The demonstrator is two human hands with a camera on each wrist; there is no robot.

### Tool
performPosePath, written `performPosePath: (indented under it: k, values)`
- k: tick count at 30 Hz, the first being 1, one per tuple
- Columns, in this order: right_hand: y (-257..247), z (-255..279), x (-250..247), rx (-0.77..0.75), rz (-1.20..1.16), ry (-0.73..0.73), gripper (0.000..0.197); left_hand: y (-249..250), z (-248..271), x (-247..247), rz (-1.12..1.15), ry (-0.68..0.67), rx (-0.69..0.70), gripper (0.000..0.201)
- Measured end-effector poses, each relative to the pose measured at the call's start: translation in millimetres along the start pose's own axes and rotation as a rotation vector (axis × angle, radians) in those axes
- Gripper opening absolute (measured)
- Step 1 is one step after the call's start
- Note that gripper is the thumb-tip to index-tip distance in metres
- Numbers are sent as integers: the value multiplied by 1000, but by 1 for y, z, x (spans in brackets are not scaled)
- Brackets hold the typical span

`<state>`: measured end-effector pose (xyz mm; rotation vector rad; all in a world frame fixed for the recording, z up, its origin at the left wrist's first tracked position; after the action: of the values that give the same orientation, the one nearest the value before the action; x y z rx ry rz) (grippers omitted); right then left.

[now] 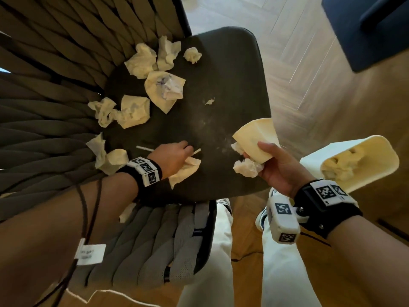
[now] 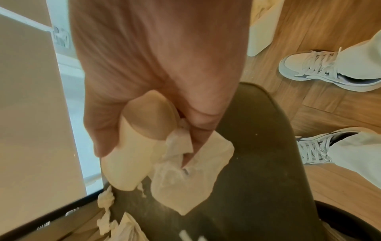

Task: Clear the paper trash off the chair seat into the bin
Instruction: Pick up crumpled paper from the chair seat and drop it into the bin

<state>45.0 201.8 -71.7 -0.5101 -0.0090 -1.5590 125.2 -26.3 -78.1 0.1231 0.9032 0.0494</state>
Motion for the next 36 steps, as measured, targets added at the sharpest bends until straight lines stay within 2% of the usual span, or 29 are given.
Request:
performPosePath:
  k: [2,5,7,8,10,12,14,15,18,21,25,27,31,33,36]
  values:
    - [-2,5,-19,-18,-76,34,49,18,-8,-21,126,103,-55,20]
    - [-6,16,-63,-51,-172,129,35,69,-28,-64,337,253,-60,9]
    - [-11,25,-101,-96,-223,252,44,113,-49,-88,470,300,-33,6]
    - [-15,29,-124,-120,-239,334,55,137,-62,-97,545,304,-28,5]
    - [-26,39,-171,-155,-298,490,77,187,-91,-109,710,279,-34,16]
    - [-38,41,-221,-192,-371,594,64,240,-122,-116,853,221,-38,27]
    - [-49,39,-269,-213,-431,690,49,296,-155,-113,923,165,-17,24]
    - [-53,35,-291,-211,-455,746,50,322,-172,-108,948,142,-20,21]
    - [-56,1,-356,-191,-486,850,82,385,-226,-77,959,64,-86,27]
    - [-51,-49,-408,-152,-481,812,91,424,-272,-32,915,12,-165,34]
    - [-47,-86,-436,-43,-442,652,59,447,-319,27,786,4,-214,29]
    - [-42,-93,-445,26,-431,627,55,451,-333,50,696,-47,-237,22]
    - [-42,-76,-456,41,-334,640,43,456,-337,78,685,-257,-310,63]
    - [-44,-66,-454,18,-312,611,41,452,-330,76,697,-335,-349,58]
    - [-60,-41,-431,-51,-273,588,40,433,-306,55,754,-352,-371,34]
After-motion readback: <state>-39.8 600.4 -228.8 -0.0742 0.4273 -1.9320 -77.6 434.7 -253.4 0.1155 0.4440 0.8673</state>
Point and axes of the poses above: each hand's wrist, its own z-axis away from the middle knuckle, its own x-axis out of the palm, y = z × x, the point moved 5 cm from there along -z, towards the middle knuckle, and after that the axes turned 10 degrees about y, right-handed, at the moved point
